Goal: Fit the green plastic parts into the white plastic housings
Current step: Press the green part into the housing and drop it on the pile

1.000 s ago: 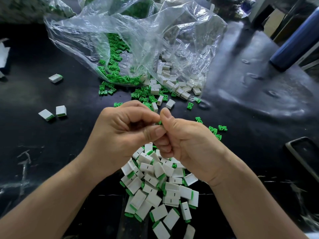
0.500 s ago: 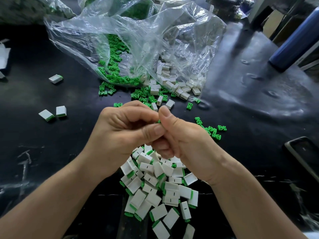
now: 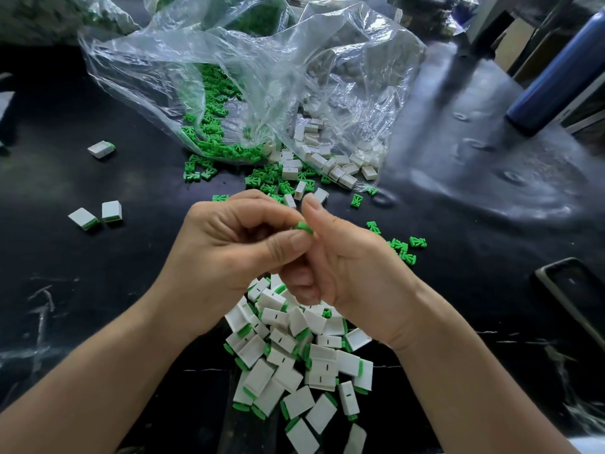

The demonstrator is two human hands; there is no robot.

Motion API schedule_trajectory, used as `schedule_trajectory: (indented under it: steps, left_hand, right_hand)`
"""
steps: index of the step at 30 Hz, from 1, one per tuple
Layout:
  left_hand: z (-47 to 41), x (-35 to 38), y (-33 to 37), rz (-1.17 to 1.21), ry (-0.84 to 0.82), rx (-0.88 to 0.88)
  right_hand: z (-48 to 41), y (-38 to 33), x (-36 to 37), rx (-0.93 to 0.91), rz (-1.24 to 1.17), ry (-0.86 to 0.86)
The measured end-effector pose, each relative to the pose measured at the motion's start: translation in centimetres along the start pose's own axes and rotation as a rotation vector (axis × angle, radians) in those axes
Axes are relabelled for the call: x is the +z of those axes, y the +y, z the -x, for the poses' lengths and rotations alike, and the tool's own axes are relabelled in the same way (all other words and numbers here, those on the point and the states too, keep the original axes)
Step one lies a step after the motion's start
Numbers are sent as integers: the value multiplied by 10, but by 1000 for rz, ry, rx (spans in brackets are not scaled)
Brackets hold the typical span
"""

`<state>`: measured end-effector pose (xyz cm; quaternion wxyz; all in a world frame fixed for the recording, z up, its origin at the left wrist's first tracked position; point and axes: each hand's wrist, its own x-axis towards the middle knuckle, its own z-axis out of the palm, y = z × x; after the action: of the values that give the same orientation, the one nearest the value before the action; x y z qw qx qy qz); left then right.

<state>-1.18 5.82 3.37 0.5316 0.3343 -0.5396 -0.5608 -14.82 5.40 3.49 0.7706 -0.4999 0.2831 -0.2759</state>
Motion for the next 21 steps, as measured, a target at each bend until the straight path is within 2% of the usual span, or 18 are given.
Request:
schedule_trajectory:
  steps: [4, 8, 15, 21]
  left_hand:
    - [1, 1, 2, -38, 24, -32]
    - [0, -3, 3, -5, -43, -117]
    - [-1, -3, 7, -89, 35, -204]
    - [-2, -2, 9, -120, 19, -222]
  right_hand:
    - [4, -4, -1, 47, -45, 36]
    - [7, -7, -4, 78, -12, 88]
    - [10, -10, -2, 80, 132, 175]
    - [5, -12, 0, 155, 272, 198]
